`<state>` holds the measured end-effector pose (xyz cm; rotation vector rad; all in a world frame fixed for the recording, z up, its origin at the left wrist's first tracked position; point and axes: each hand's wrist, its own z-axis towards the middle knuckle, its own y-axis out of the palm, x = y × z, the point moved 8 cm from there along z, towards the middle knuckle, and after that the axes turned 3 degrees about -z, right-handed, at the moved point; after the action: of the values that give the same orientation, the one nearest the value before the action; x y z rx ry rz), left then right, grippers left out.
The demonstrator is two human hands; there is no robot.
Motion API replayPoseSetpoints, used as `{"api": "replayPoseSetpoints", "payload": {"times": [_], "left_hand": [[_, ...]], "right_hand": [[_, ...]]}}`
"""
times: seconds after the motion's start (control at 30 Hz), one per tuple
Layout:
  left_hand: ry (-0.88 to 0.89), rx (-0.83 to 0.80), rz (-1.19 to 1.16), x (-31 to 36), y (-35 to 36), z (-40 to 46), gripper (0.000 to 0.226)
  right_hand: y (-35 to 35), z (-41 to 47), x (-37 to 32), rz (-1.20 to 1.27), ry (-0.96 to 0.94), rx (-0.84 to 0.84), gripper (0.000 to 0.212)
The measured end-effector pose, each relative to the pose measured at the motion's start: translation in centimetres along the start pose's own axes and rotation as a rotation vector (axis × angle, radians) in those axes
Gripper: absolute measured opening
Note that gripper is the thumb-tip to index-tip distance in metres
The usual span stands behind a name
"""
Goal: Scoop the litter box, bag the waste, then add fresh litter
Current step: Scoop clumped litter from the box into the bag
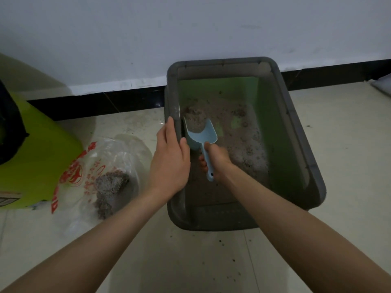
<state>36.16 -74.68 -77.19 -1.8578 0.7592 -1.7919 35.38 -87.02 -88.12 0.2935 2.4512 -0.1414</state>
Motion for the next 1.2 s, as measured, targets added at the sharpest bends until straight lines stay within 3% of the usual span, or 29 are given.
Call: {"api": "replayPoseSetpoints", "payload": {"times": [0.37,0.67,0.93,1.07,1.2], "left_hand": [[-0.002,-0.019,-0.027,-0.4,0.4,-0.2,0.059],[0.028,0.010,0.018,0.2,0.0,-0.2,0.058],[0.017,0.010,0.034,0.4,0.1,-0.3,0.057],[0.002,0.009,0.053,0.3,0.0,-0.3,0.057],[-0.005,-0.003,0.048,0.2,-0.1,-0.3,0.056]], "right_hand": [[0.9,3.4,-1.6,0.108,-0.037,0.058,0.024],[-1.7,2.8,-2.6,-0.099,-0.246,0.127,0.026],[-5.3,-0.8,-5.7,-0.352,-0.614,0.290,0.034],[-6.6,-1.7,-5.9,-0.511,-0.646,0.328,0.034],[-7.4,-1.5,-5.9,-0.638,-0.560,0.274,0.031]]}}
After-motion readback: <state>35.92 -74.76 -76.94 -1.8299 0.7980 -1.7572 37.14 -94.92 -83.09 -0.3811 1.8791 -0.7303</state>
